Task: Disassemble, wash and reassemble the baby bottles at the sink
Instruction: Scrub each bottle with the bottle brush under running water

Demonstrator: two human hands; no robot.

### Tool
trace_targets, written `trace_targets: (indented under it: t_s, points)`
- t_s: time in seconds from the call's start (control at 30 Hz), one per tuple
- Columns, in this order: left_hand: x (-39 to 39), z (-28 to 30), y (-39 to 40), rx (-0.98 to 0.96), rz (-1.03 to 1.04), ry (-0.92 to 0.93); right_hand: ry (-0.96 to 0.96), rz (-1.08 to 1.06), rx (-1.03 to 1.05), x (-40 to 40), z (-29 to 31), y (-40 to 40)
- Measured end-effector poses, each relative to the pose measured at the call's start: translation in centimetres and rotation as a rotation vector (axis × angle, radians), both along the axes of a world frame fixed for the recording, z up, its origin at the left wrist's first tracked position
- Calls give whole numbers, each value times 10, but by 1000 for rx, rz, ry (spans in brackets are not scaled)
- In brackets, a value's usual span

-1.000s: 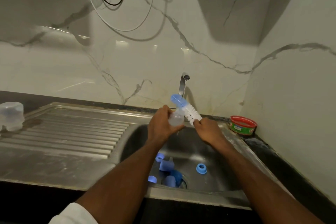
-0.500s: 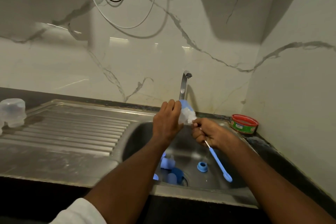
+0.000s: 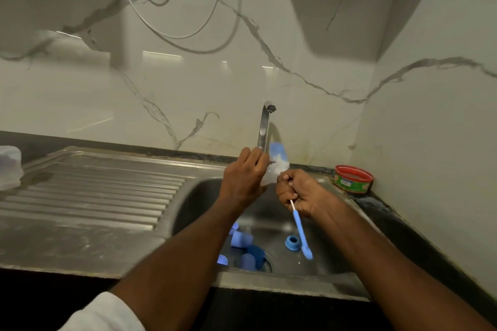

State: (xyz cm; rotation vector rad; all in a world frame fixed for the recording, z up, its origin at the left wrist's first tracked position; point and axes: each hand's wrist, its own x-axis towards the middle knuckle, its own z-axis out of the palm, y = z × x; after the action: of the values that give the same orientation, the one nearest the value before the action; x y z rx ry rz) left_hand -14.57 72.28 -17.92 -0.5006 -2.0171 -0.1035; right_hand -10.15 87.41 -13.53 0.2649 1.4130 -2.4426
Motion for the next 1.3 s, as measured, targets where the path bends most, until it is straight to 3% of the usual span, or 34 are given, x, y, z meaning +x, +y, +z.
trace_targets:
  t_s: [0.07, 0.1, 0.2, 0.23, 0.27, 0.37, 0.47, 0.6, 0.67, 0.8, 0.97, 1.1, 1.23, 1.3]
  points:
    - [4, 2, 9, 2, -28, -29, 52, -119, 154, -6, -3, 6]
    - [6, 2, 12, 37, -25, -75, 117, -191, 349, -6, -4, 8]
    - [6, 0, 13, 253, -17, -270, 410, -318, 1394, -6, -8, 21]
    - [2, -2, 10, 333, -25, -339, 512, -320, 1658, -4, -9, 22]
    - [-1, -4, 7, 405, -35, -402, 594, -343, 1779, -2, -7, 21]
    - [-11, -8, -3, 568, -6, -557, 704, -358, 1859, 2, -7, 14]
    - [-22, -13, -10, 564, 0, -610, 721, -330, 1978, 2, -9, 10]
    - [-18, -16, -2, 334, -300, -657, 611, -249, 2087, 1, -5, 13]
    - [-13, -15, 5, 240, -326, -639, 585, -242, 2112, 3, -3, 15]
    - [-21, -18, 3, 408, -183, -584, 660, -300, 2191, 9, 1, 20]
    - [-28, -23, -12, 544, -22, -783, 646, -266, 2177, 12, -5, 18]
    - [-20, -20, -7, 408, -216, -805, 613, -293, 2181, 11, -11, 14]
    - [-14, -21, 0, 179, -336, -691, 517, -220, 2205, 9, -13, 12]
    - [-14, -21, 0, 171, -387, -681, 453, -218, 2128, 6, -13, 14]
